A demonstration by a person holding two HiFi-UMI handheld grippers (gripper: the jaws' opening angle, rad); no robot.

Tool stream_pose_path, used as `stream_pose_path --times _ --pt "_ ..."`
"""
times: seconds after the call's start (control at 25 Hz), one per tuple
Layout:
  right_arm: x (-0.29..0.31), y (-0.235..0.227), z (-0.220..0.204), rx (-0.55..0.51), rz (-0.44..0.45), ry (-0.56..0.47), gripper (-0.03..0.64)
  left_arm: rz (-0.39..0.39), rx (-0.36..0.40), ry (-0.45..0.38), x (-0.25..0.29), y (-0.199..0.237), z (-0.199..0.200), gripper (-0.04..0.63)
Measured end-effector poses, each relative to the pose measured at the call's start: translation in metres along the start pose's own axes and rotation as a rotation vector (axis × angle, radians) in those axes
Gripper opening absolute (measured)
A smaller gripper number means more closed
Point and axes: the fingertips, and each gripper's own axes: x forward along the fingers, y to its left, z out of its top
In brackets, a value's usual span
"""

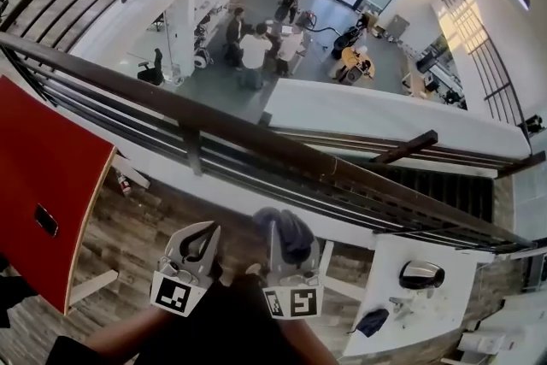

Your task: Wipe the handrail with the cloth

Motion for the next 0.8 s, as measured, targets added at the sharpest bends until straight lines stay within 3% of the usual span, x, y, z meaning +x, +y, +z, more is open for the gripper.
stream_pose_path --times 0.32,0.8 --pt "0.063 0.013 0.006 -0.024 0.118 -0.017 0.126 0.101 -0.002 -0.014 0.0 0.031 0.007 -0.002" --pt "0.15 0.038 -0.006 -0.012 0.212 -0.036 0.126 0.156 0.058 -0.036 0.002 0.069 0.011 -0.002"
